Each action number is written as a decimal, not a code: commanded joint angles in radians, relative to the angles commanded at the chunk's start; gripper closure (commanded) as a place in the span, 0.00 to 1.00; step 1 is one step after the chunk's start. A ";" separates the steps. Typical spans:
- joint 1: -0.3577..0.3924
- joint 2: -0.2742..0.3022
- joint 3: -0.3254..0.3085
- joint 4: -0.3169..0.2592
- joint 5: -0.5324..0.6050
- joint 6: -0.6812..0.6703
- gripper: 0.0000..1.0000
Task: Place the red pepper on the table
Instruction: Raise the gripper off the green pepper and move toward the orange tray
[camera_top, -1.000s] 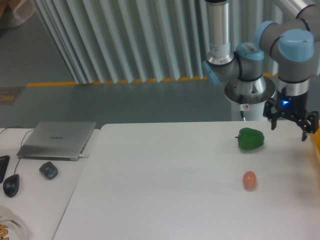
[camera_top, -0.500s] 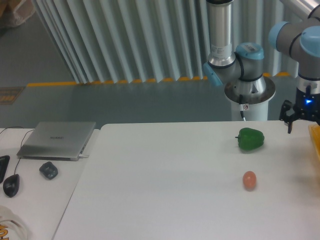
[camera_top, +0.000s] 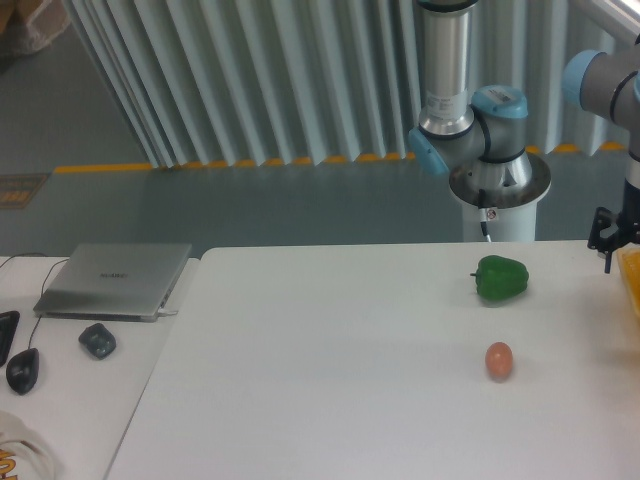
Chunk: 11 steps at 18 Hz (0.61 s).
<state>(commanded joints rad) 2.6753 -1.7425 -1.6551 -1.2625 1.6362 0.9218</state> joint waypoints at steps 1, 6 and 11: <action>-0.006 -0.006 -0.002 0.003 0.051 0.008 0.00; -0.009 -0.008 0.001 0.014 0.015 0.066 0.00; 0.015 -0.005 -0.009 0.006 0.057 0.069 0.00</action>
<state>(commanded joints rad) 2.6906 -1.7472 -1.6643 -1.2563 1.6934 0.9910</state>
